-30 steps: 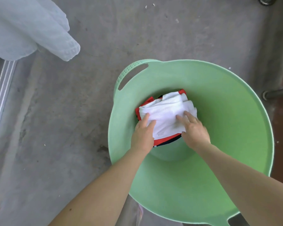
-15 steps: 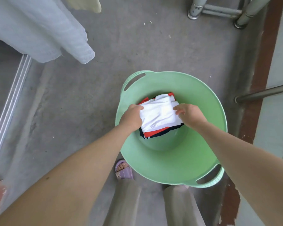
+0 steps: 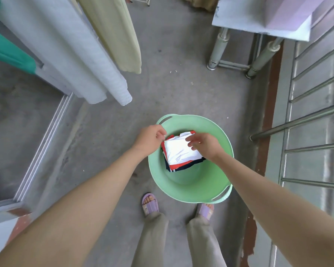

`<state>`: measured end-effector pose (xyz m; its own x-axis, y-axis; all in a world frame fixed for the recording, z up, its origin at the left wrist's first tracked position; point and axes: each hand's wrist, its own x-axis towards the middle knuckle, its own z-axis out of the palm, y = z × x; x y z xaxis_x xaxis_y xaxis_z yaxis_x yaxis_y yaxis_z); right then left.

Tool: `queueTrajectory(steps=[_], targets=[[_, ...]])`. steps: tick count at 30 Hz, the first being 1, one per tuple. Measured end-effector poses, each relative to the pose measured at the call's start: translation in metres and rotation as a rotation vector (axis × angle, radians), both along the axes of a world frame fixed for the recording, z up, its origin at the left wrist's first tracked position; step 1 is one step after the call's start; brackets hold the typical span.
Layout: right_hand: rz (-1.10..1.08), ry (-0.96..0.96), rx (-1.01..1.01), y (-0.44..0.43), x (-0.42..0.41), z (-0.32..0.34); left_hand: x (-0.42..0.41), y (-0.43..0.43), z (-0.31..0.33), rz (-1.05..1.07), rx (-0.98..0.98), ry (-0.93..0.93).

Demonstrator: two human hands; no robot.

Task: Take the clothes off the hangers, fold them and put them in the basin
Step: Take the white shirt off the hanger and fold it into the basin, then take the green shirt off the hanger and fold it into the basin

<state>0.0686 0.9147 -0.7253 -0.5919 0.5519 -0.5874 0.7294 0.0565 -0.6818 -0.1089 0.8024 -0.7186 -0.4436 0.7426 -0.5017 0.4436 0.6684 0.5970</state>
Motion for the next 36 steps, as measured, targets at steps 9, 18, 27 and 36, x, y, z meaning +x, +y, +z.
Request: queueTrajectory(steps=[9,18,27,36], targets=[[-0.145,0.276,-0.058,-0.001,-0.032,0.129,-0.030,-0.028,0.162,0.102,0.129,0.218],[0.066,0.472,-0.027,-0.014,-0.055,0.239,-0.022,-0.070,0.281,0.140,0.150,0.443],[0.249,0.754,0.010,-0.027,-0.110,0.365,-0.030,-0.125,0.408,0.216,0.242,0.704],[0.400,0.971,0.133,-0.049,-0.165,0.500,-0.039,-0.132,0.557,0.551,0.684,0.583]])
